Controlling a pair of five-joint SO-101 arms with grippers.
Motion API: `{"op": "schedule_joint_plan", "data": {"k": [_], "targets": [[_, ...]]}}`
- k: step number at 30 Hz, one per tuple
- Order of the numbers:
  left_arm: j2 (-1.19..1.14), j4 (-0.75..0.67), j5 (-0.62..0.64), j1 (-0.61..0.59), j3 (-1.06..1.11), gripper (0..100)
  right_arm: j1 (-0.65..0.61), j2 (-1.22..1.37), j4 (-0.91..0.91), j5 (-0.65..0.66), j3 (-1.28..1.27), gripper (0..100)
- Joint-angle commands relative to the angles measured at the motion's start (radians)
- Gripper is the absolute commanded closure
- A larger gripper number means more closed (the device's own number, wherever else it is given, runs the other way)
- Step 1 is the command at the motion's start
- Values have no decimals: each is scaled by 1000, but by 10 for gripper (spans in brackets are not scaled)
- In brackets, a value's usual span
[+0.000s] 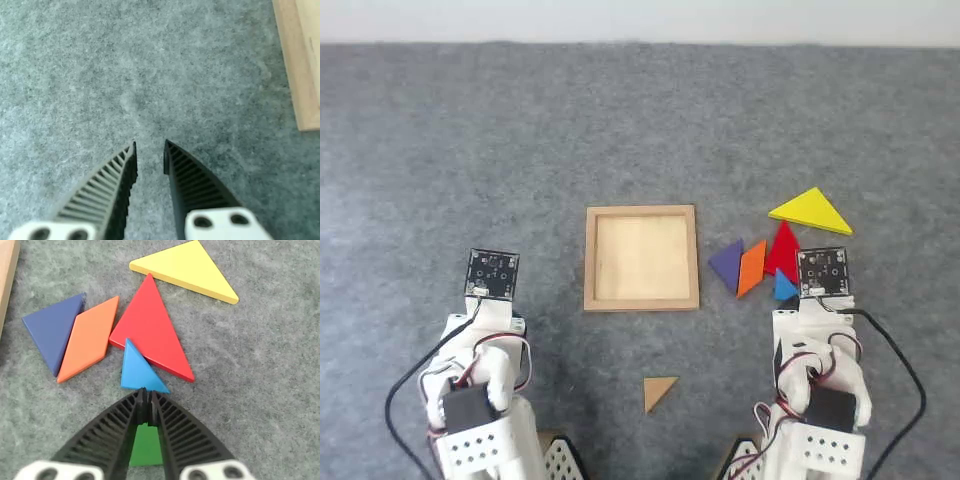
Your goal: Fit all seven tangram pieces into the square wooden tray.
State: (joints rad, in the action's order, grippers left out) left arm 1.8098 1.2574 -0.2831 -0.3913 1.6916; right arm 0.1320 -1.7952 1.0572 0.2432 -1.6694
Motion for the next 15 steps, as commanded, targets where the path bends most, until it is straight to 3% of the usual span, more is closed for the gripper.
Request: {"op": "schedule_joint_plan", "data": {"k": [1,15], "targets": [[12,6,6,2,-8,913,8,7,5,11,-15,986],[12,6,6,2,-8,913,-239,7,5,-52,-15,986]]}}
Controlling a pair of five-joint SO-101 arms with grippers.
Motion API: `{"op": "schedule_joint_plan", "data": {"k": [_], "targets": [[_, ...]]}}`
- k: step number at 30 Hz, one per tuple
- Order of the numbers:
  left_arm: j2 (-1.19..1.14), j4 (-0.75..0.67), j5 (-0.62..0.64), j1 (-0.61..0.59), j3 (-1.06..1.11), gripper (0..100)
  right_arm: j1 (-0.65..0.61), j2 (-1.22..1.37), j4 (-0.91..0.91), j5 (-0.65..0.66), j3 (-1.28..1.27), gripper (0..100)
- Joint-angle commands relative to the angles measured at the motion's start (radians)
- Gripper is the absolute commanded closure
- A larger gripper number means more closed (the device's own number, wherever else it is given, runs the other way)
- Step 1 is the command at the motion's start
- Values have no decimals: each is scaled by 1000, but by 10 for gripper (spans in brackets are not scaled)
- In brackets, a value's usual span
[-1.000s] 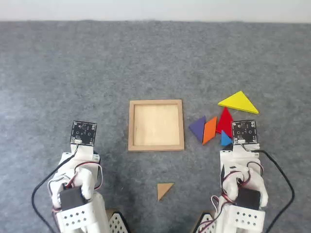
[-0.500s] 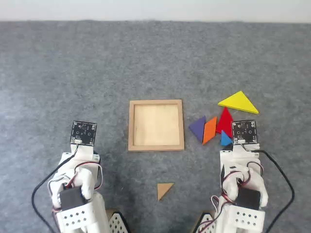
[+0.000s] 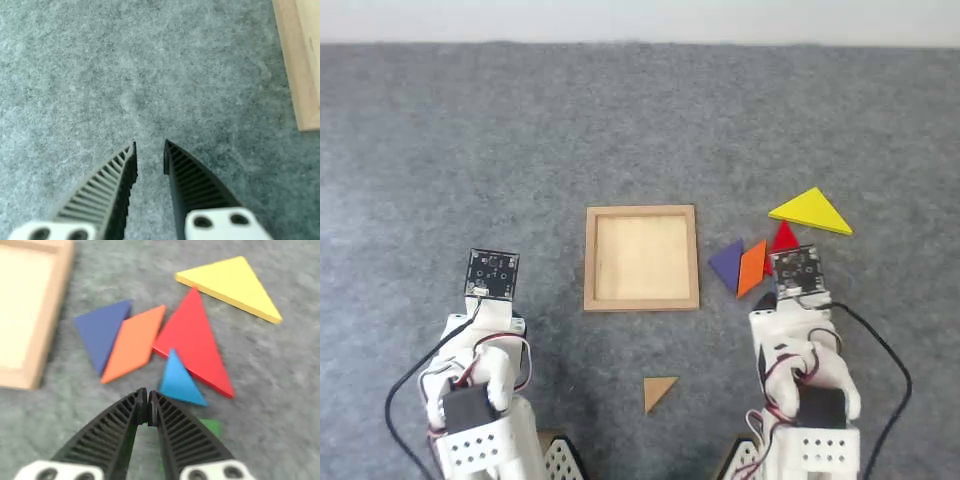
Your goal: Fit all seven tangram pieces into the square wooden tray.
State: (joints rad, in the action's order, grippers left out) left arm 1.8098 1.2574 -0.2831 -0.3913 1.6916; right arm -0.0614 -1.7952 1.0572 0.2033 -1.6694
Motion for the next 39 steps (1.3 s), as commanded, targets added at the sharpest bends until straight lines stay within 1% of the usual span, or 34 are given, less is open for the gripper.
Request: {"op": "schedule_joint_plan", "data": {"k": [1,5,7,9,11,13,16,19,22,26,31,33,34,36,38,39], "targets": [[12,6,6,2,-8,913,-61,7,5,-12,-15,985],[12,6,6,2,-8,913,-151,-2,4,-8,-2,983],[12,6,6,2,-8,913,-197,8,16,-18,51,983],[12,6,6,2,-8,913,-189,8,47,-92,137,983],[12,6,6,2,-8,913,-143,16,62,-158,226,983],[12,6,6,2,-8,913,-122,70,88,-149,296,983],[12,6,6,2,-8,913,-119,275,125,-172,404,983],[12,6,6,2,-8,913,-119,555,76,-270,546,978],[12,6,6,2,-8,913,-84,835,28,-422,723,902],[12,6,6,2,-8,913,-19,1178,56,-583,976,778],[12,6,6,2,-8,913,5,1555,59,-822,1223,693],[12,6,6,2,-8,913,-16,1678,62,-881,1298,674],[12,6,6,2,-8,913,-33,1733,79,-885,1330,669],[12,6,6,2,-8,913,-62,1817,122,-845,1386,670],[12,6,6,2,-8,913,-58,1871,156,-760,1436,670],[12,6,6,2,-8,913,-36,1888,165,-690,1455,670]]}}
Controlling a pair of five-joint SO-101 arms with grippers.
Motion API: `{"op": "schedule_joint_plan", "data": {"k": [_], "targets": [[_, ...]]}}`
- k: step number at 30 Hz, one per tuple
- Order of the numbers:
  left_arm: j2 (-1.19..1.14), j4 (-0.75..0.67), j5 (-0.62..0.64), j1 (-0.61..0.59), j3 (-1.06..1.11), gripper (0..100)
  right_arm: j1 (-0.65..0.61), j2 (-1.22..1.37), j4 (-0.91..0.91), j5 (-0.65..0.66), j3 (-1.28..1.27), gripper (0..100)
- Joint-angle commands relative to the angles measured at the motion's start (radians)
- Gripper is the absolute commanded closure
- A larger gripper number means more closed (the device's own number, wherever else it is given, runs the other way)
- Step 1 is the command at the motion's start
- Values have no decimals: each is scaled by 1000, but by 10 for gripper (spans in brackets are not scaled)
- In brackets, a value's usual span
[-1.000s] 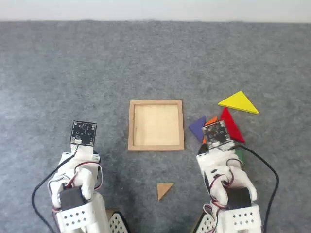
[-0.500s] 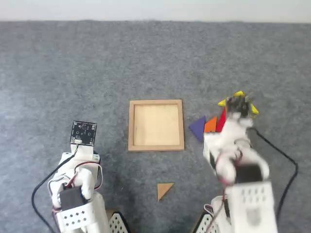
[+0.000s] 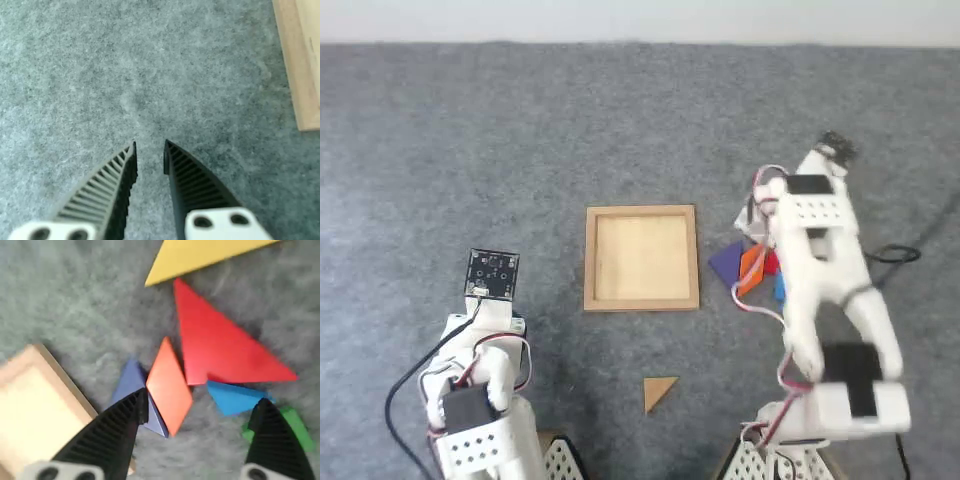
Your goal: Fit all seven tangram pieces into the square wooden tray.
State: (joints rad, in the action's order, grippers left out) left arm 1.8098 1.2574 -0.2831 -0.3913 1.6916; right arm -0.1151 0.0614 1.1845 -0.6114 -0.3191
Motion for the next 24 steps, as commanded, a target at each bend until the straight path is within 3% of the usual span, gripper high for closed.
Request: {"op": "schedule_joint_plan", "data": {"k": [1,4,7,13,16,22,24], "targets": [[12,6,6,2,-8,913,42,42,39,233,117,668],[12,6,6,2,-8,913,82,73,36,612,144,667],[12,6,6,2,-8,913,77,110,10,836,161,668],[12,6,6,2,-8,913,82,182,-111,1010,186,669],[12,6,6,2,-8,913,84,185,-53,996,244,669],[12,6,6,2,-8,913,38,220,24,1212,215,669],[12,6,6,2,-8,913,35,246,10,1231,192,669]]}}
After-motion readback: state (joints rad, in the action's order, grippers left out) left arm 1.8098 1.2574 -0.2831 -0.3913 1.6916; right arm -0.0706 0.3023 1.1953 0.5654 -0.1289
